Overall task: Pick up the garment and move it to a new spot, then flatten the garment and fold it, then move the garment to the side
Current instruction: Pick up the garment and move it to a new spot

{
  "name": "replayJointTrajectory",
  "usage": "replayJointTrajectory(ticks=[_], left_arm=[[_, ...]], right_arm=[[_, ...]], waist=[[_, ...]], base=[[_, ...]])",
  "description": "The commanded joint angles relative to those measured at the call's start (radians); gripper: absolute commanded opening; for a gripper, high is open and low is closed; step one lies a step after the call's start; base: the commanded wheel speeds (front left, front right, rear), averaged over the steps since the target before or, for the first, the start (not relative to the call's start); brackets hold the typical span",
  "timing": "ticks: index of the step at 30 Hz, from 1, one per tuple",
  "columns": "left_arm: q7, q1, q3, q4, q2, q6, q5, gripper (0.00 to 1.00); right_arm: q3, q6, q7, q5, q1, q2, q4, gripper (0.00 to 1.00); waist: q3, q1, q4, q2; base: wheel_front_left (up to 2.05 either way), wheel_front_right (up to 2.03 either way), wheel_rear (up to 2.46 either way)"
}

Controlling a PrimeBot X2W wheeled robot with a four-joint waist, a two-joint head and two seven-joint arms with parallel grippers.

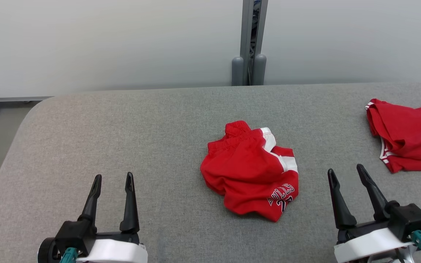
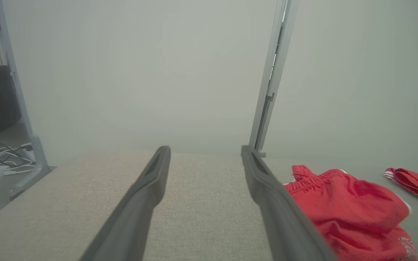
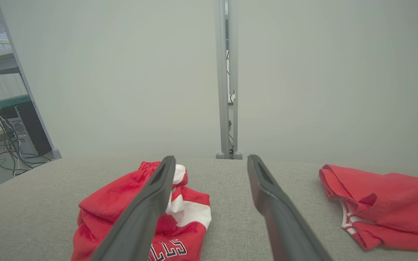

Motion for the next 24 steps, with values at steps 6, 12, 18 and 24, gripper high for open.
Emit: replayJointTrajectory(ticks=[6,12,18,24], left_arm=[[-0.001,0.072,0.038,-0.039,0.003,-0.004,0.014,1.00],[-0.001,0.097,0.049,-0.044,0.004,0.004,0.037,1.00],[-0.001,0.105,0.045,-0.036,0.003,0.011,0.042,1.00],[-0.001,0.101,0.037,-0.032,0.003,0.013,0.041,1.00]], right_arm=[[0.005,0.000,0.000,-0.010,0.053,-0.005,0.006,1.00],[0.000,0.000,0.000,-0.011,0.064,-0.005,0.007,1.00],[0.007,0.000,0.000,-0.012,0.069,-0.005,0.002,1.00],[0.005,0.000,0.000,-0.018,0.069,-0.005,-0.003,1.00]], waist=[[-0.028,0.0000,-0.003,0.0000],[-0.033,0.0000,-0.010,0.0000],[-0.033,0.0000,-0.009,0.0000],[-0.029,0.0000,-0.008,0.0000]], base=[[0.00,0.00,0.00],[0.00,0.00,0.00],[0.00,0.00,0.00],[0.00,0.00,0.00]])
